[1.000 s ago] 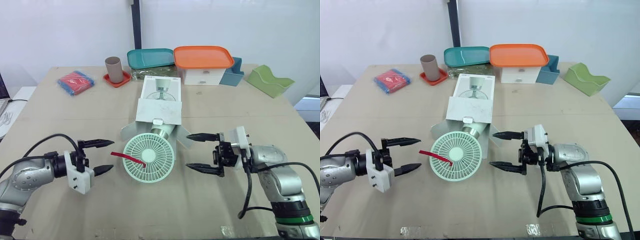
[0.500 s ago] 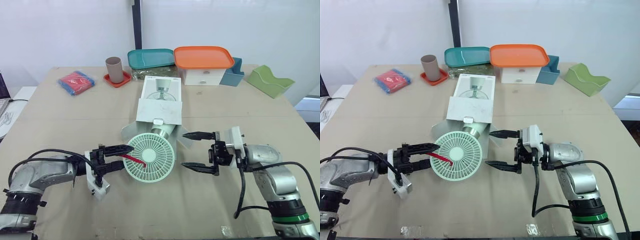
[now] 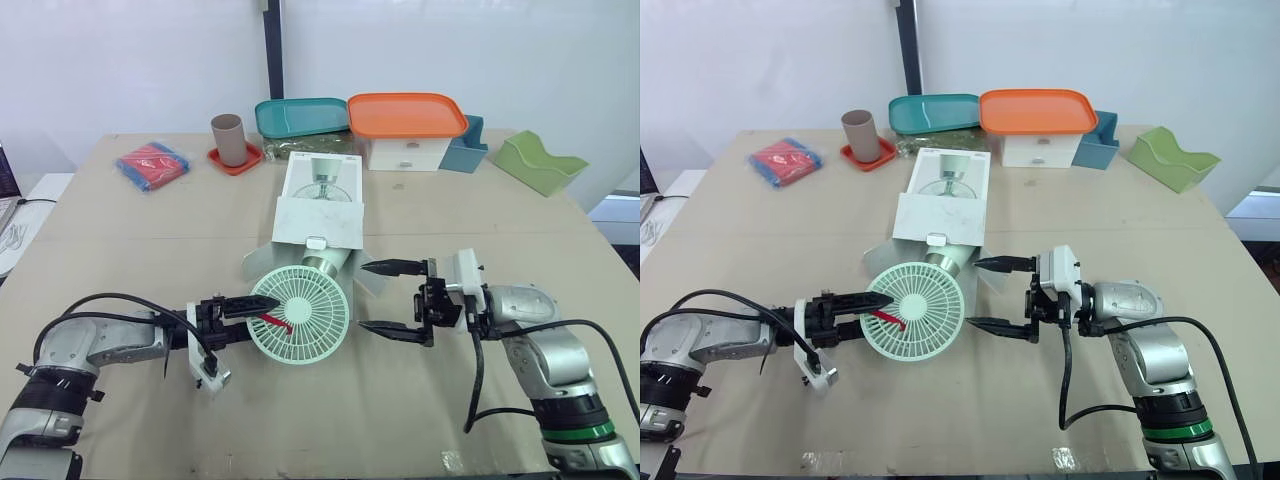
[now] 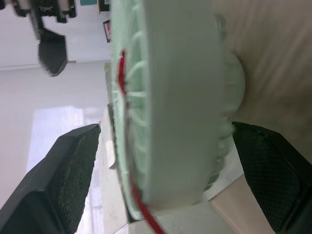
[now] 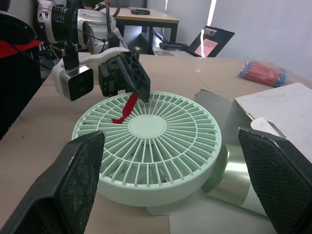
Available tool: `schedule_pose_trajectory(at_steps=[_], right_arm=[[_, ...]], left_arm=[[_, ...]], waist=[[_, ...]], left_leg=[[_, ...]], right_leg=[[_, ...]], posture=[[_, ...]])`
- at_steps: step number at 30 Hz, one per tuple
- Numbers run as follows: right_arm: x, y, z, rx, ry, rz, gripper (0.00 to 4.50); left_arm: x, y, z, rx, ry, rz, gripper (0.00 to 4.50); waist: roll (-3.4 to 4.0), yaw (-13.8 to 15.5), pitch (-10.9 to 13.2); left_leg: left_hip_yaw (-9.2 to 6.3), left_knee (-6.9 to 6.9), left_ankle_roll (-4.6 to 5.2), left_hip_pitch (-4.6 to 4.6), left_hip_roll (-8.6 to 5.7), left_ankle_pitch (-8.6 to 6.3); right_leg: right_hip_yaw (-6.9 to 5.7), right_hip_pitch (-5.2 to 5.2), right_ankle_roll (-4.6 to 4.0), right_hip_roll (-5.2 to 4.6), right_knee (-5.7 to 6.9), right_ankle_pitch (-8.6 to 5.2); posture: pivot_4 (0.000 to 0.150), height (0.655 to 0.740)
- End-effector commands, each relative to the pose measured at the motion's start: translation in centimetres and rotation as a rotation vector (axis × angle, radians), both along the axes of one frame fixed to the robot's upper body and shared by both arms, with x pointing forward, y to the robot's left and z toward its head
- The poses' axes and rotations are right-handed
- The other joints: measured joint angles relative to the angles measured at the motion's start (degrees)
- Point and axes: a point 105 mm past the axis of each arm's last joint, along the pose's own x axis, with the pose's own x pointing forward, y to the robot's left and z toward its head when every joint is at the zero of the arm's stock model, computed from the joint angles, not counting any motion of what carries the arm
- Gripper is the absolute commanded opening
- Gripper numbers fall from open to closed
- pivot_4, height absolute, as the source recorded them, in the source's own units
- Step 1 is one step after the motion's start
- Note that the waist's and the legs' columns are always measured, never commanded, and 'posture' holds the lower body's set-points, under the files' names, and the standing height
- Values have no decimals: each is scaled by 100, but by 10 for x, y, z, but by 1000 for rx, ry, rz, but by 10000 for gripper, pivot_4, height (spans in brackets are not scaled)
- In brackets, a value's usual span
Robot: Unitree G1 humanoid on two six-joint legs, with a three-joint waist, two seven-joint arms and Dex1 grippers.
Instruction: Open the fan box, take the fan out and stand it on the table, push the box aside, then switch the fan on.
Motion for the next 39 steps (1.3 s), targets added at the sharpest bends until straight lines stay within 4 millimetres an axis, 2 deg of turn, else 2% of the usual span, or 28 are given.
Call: schedule_pose_trajectory(at_steps=[1, 4, 7, 8, 13, 20, 24, 28, 33, 39], right_arm=[[-3, 4, 11, 8, -56, 19, 44318], [-3, 4, 11, 3, -56, 21, 44318], [-3, 4, 11, 2, -58, 21, 45000], [-3, 4, 11, 2, -60, 20, 45000], [-1, 4, 13, 1, -65, 17, 45000], [0, 5, 13, 2, -70, 21, 45000], [4, 5, 14, 21, -68, -1, 45000], [11, -3, 16, 35, -68, -33, 45000], [17, -9, 19, 40, -83, -52, 45000], [20, -8, 19, 45, -82, -48, 45000]], left_arm=[[3, 1, 4, -15, -35, -17, 45000], [4, -2, 5, -23, -45, -40, 45000], [6, -5, 7, -43, -57, -46, 36685], [6, -6, 8, -52, -63, -46, 35437], [7, -9, 7, -61, -72, -53, 18708], [6, -11, 13, -117, -53, -55, 18157], [-3, -16, 29, -209, 1, -70, 18156], [-21, -17, 40, -278, 117, -76, 18156], [-42, -14, 45, -337, 296, -31, 18156], [-51, -10, 55, -435, 514, 81, 18156]], waist=[[0, 1, 0], [-1, 1, 0], [-1, -2, -1], [-1, -4, -1], [-3, 1, -3], [-4, 0, -3], [-4, -8, -3], [-3, -6, -3], [-3, -6, -2], [1, -4, -2]], left_leg=[[0, 1, 0, 0, 0, 0], [0, 6, 0, 0, -2, 0], [0, 9, 1, 0, -2, 0], [0, 9, 1, 0, -2, 0], [-1, 20, 1, 0, -3, -1], [0, 58, 8, -1, -6, -5], [0, 66, 8, -1, -6, -5], [1, 66, 9, -2, -5, -5], [1, 66, 10, -2, -3, -6], [2, 69, 12, 1, -3, -7]], right_leg=[[0, 0, 0, 0, 1, 0], [0, 1, 0, 0, 5, 0], [0, 0, 0, -1, 9, 0], [0, 0, 0, 0, 9, 0], [1, 1, 0, 0, 20, 0], [3, 1, 3, 0, 55, -2], [4, -1, 3, 0, 66, -2], [7, -6, 1, -1, 68, -3], [9, -6, 0, 0, 69, -4], [11, -2, -1, 1, 71, -4]], posture=[[1500, 7400], [1500, 7400], [1500, 7400], [1500, 7400], [1500, 7400], [1500, 7400], [1500, 7400], [1500, 7400], [1500, 7400], [1500, 7400]])
